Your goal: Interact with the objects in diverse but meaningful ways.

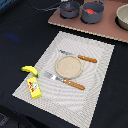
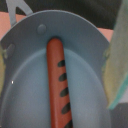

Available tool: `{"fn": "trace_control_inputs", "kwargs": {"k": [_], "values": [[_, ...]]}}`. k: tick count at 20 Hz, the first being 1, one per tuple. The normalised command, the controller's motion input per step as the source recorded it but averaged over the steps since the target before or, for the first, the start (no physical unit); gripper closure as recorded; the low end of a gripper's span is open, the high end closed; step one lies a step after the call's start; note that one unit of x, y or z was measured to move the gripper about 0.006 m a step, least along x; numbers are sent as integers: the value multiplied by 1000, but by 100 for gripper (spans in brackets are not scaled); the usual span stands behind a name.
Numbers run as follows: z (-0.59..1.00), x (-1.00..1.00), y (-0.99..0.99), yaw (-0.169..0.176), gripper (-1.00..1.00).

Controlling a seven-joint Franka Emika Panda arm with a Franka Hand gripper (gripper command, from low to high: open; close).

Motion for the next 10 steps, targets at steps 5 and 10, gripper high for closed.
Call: {"fn": "trace_control_inputs", "kwargs": {"k": [5,10], "values": [[813,287,-197,-60,-100],[494,456,-630,-40,-100]]}}
